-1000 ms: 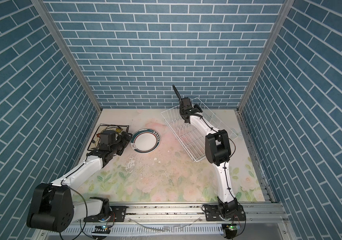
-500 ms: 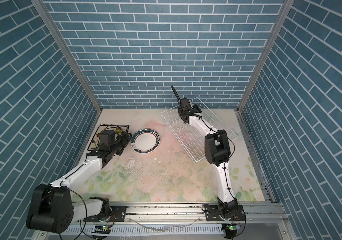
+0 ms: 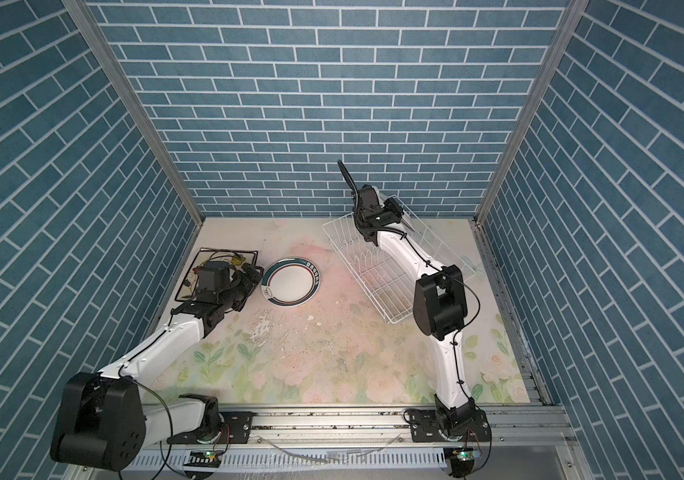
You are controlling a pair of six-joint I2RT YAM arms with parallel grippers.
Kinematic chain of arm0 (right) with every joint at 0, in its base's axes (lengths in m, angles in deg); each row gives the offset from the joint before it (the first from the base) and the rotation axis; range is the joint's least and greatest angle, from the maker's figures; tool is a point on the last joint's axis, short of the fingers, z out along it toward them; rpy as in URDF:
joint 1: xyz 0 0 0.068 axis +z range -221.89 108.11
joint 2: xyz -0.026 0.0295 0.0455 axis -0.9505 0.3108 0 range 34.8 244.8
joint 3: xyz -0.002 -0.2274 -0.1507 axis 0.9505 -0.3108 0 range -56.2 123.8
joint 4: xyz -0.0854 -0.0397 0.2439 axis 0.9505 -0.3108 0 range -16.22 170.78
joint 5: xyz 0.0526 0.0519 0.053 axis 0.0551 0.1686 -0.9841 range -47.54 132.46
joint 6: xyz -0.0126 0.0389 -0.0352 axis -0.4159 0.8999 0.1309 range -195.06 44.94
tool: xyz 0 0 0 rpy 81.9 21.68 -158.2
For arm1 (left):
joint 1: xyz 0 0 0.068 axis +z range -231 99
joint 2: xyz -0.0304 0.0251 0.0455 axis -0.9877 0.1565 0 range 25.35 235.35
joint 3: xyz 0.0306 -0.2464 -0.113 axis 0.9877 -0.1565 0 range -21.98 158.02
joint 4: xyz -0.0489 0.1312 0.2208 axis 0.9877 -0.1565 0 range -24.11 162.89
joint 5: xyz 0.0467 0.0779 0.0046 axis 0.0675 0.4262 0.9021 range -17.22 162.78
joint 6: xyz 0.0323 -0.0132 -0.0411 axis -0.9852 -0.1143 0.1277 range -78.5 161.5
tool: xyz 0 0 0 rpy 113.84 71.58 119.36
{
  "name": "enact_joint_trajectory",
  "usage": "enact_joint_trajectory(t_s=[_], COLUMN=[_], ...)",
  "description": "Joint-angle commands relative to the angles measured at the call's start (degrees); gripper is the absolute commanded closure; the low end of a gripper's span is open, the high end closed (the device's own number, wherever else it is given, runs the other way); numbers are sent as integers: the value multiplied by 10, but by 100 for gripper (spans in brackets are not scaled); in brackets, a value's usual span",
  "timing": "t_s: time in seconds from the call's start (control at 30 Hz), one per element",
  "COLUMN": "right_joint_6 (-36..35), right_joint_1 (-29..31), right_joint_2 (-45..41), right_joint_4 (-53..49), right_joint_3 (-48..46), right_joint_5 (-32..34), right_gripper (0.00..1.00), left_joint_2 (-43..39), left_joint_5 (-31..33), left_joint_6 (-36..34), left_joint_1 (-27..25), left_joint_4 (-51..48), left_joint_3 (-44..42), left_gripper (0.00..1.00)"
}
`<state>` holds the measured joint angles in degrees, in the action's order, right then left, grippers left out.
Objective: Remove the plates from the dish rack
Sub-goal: 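Lift the orange-sunburst plate up out of the rack with the right gripper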
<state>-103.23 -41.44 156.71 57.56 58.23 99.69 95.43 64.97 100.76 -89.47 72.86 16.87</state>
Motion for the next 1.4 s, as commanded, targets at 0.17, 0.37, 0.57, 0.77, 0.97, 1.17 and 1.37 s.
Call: enact_joint_trajectory(t_s=[0.17, 0.37, 0.57, 0.77, 0.97, 1.17, 1.37], right_joint_6=[-34, -15, 129, 415, 530, 613, 662], right_joint_1=[36, 53, 49, -69, -90, -92, -92], right_joint_2=[-114, -139, -180, -257, -290, -285, -268], right_joint_4=[67, 27, -82, -118, -33, 29, 61], right_joint_3=[7, 20, 34, -52, -157, -215, -239], right_joint_5=[5, -6, -95, -514, -659, -749, -786], right_gripper=[100, 100, 100, 100, 100, 100, 100], left_joint_2=[-4, -1, -3, -6, -6, 5, 9], left_joint_5=[-7, -16, -22, -22, -27, -48, -81], left_joint_6=[-13, -13, -5, -8, -9, -6, -8], left_joint_1=[3, 3, 3, 3, 3, 3, 3], left_joint_4=[23, 40, 70, 77, 87, 110, 161], left_joint_3=[-9, -13, -26, -27, -29, -28, -39], left_gripper=[4, 4, 4, 4, 4, 5, 4])
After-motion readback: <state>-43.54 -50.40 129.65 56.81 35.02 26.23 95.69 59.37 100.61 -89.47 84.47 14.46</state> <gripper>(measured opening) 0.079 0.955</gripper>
